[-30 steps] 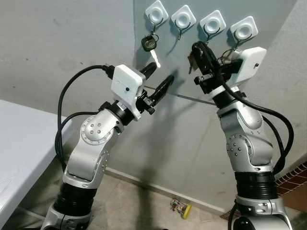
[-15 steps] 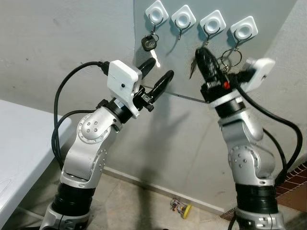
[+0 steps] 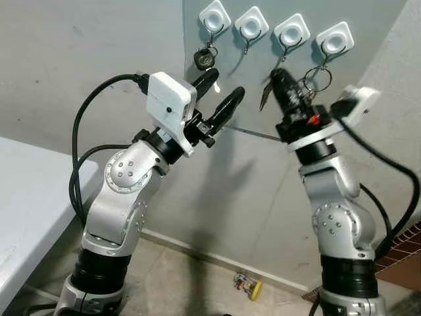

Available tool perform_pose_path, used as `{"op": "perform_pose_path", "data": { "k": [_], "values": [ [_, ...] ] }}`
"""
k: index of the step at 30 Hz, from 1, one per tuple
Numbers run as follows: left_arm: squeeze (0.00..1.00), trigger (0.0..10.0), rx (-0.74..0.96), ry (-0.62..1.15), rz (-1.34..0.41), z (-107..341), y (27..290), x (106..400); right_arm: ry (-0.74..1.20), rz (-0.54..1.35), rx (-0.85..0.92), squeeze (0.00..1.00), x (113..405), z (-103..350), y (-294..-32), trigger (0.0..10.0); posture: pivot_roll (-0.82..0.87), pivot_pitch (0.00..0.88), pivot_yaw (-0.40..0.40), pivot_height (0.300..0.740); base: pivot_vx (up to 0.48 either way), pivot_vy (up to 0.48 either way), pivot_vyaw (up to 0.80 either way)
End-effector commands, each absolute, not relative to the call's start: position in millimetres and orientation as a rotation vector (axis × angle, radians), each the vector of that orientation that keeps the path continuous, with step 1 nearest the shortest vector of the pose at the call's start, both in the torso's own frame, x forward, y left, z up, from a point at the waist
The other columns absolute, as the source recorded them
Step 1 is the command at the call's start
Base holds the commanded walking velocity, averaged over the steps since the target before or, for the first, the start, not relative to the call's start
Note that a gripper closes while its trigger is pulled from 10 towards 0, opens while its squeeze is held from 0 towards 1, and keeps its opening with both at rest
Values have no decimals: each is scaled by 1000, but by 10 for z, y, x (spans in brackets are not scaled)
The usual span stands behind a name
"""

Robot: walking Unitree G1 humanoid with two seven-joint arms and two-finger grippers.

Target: Hang keys on a hook

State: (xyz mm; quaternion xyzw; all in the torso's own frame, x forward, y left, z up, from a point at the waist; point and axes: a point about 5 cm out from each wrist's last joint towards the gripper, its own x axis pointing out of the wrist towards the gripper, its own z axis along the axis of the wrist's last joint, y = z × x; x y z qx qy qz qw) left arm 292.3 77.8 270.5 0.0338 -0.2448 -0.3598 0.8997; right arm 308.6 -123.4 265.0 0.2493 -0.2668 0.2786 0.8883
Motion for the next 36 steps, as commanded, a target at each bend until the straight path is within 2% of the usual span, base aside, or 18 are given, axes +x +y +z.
{"op": "perform_pose_path", "data": {
  "k": [1, 36],
  "values": [
    [0, 10000, 77, -525, -770, 2747, 751, 2879, -589, 582, 551, 0, 3067, 2743, -1255, 10000, 3, 83, -37, 740, 0, 0, 0],
    [0, 10000, 64, -530, -749, 2784, 780, 2873, -558, 535, 656, 0, 3334, 2725, -1327, 10000, 19, 104, -41, 740, 0, 0, 0]
  ]
}}
